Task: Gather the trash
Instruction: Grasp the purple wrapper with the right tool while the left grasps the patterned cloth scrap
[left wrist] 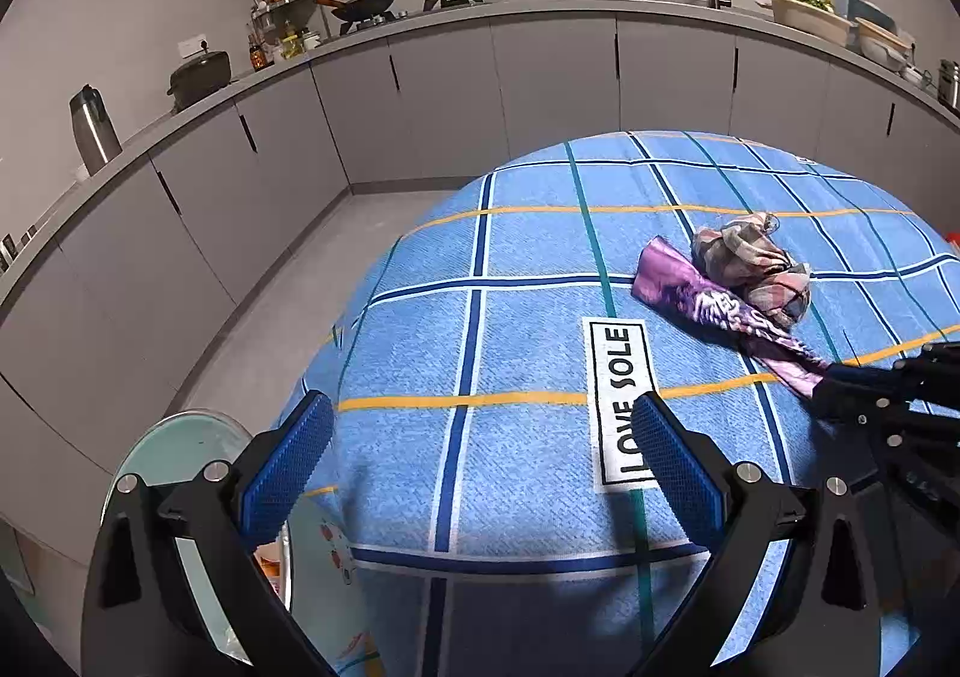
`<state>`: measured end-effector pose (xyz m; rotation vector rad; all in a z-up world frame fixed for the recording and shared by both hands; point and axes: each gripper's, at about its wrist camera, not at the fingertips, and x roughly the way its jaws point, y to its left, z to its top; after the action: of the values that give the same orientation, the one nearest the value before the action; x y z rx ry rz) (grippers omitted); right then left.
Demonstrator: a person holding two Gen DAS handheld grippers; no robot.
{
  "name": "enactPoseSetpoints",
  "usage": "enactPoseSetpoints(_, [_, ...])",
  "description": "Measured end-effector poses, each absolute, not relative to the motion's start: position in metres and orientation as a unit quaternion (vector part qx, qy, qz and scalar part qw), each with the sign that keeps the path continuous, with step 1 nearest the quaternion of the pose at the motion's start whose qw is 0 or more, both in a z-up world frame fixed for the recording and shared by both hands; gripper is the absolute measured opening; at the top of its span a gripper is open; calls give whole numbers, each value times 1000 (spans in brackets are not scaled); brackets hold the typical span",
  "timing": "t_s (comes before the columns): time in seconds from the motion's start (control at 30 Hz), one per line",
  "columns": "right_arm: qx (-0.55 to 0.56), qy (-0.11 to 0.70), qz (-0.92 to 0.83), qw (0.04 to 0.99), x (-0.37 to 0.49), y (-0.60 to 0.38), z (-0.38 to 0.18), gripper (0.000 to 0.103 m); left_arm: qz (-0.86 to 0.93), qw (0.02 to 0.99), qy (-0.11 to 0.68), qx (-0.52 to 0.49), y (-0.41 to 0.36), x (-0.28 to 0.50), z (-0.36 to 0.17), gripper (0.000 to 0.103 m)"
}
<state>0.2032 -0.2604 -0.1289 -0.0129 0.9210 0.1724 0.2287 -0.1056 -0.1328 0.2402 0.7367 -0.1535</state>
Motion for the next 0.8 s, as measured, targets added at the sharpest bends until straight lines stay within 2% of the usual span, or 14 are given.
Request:
enactPoseSetpoints(0.03, [-6,441,83,894,203,-260,-127,43,-75,923,359,118,-106,229,-133,98])
enactPoseSetpoints(0.07, [-10,434,81,897,202,-259,-124,50,-74,923,359,120,-106,228,-133,98])
enactPoseSetpoints(0.1, [-14,427,80,901,202,-259,-121,51,-73,923,359,121,-106,229,-133,98])
enactPoseSetpoints(0.27, [-12,436,70,897,218,-260,-125,49,-73,921,363,120,-107,233,-137,98])
enactPoseSetpoints(0.33, [-11,452,70,889,229,-258,-135,41,-74,921,363,121,-107,233,-137,98])
enactPoseSetpoints(0.4, [-15,459,74,885,234,-255,-143,38,-74,921,363,121,-106,233,-137,98])
enactPoseSetpoints(0.47, [-11,461,85,883,236,-252,-144,26,-72,921,363,119,-103,234,-137,98])
enactPoseSetpoints(0.6, [-34,450,88,888,229,-239,-142,22,-68,923,360,114,-100,233,-133,98])
enactPoseSetpoints(0.8, [-12,386,78,919,203,-242,-111,21,-69,930,345,110,-102,228,-120,98])
